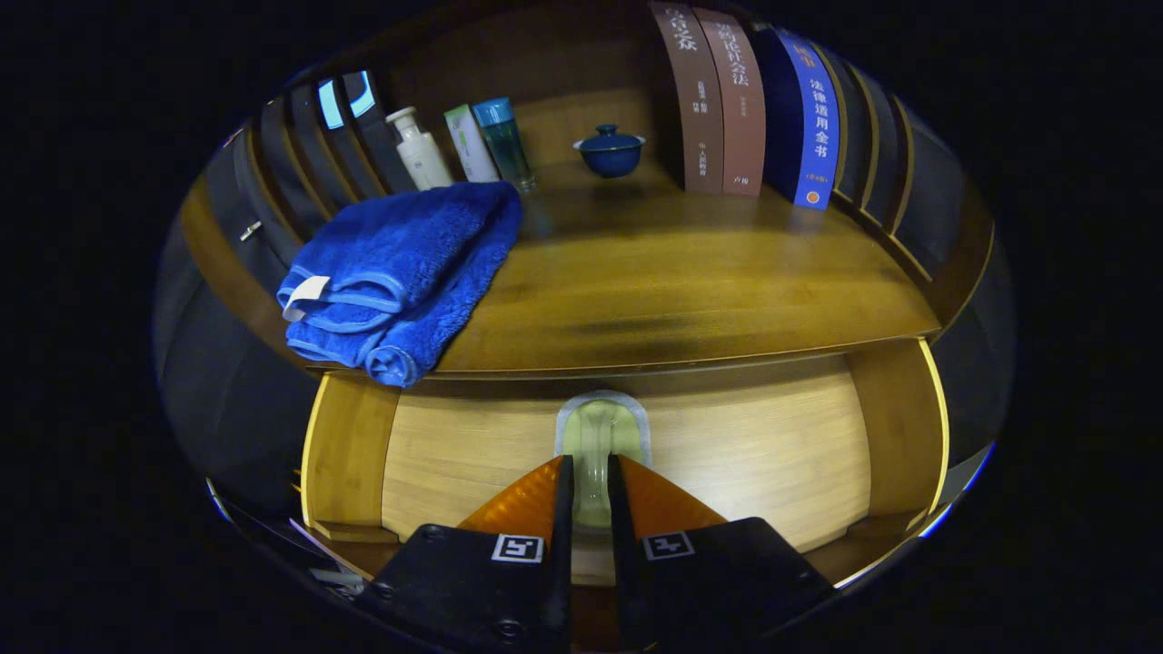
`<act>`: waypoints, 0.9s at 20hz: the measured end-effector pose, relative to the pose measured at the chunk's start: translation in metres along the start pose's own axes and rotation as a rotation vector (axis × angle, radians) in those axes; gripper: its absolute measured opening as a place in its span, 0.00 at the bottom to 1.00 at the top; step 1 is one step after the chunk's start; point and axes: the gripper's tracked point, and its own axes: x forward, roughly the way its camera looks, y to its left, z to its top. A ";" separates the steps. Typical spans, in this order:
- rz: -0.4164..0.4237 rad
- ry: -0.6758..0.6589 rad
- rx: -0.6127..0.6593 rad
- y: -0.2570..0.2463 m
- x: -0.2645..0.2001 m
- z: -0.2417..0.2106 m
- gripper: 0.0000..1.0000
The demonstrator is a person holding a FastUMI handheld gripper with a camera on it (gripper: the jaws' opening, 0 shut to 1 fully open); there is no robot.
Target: Pull open the drawer, take out the items inside it, and place them on the countertop above the cabinet.
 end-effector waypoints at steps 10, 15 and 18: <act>-0.021 0.092 -0.004 0.003 0.023 -0.006 0.38; -0.044 0.165 -0.026 -0.003 0.037 -0.017 0.38; -0.038 0.205 -0.033 -0.004 0.055 -0.023 0.38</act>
